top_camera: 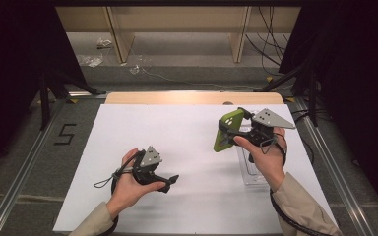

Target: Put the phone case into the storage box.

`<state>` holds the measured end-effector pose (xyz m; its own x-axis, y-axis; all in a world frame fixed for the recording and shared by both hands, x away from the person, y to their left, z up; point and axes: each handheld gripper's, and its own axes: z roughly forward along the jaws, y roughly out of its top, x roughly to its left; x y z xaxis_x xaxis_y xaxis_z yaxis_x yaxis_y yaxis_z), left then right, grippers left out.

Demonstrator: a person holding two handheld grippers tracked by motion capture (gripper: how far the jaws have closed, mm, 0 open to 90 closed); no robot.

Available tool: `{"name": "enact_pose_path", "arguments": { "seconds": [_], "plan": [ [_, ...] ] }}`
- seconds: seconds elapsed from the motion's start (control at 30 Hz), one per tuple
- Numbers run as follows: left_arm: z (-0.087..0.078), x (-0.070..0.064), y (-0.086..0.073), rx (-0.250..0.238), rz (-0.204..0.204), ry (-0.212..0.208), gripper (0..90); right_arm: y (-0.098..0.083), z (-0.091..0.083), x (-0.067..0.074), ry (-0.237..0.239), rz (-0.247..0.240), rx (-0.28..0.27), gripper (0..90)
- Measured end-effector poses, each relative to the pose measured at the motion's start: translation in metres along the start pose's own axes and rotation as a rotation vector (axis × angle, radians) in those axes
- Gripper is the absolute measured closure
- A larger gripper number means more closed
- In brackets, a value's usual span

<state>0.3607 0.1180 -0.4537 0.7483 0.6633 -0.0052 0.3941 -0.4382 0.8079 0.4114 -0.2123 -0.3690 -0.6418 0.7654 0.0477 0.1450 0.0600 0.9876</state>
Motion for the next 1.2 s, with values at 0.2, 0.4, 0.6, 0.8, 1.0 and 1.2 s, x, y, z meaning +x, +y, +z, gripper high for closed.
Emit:
{"name": "enact_pose_path", "arguments": {
  "seconds": [0.2, 0.4, 0.6, 0.8, 1.0, 1.2],
  "plan": [
    [-0.001, 0.002, -0.001, -0.001, -0.002, 0.000, 0.0, 0.003, -0.003, -0.004, -0.016, 0.003, -0.006, 16.9],
    [-0.002, 0.003, -0.002, -0.003, -0.006, 0.003, 0.0, 0.005, -0.006, -0.010, -0.034, 0.007, -0.013, 16.9],
    [-0.003, 0.004, -0.003, -0.004, -0.010, 0.006, 0.0, 0.007, -0.010, -0.015, -0.054, 0.014, -0.016, 17.0],
    [-0.005, 0.005, -0.004, -0.004, -0.009, 0.006, 0.0, 0.009, -0.012, -0.020, -0.074, 0.014, -0.014, 17.0],
    [-0.006, 0.006, -0.006, -0.008, -0.014, 0.006, 0.0, 0.009, -0.015, -0.027, -0.100, 0.019, -0.013, 17.0],
    [-0.008, 0.007, -0.007, -0.008, -0.013, 0.006, 0.0, 0.010, -0.018, -0.033, -0.125, 0.020, -0.006, 17.0]
  ]
}}
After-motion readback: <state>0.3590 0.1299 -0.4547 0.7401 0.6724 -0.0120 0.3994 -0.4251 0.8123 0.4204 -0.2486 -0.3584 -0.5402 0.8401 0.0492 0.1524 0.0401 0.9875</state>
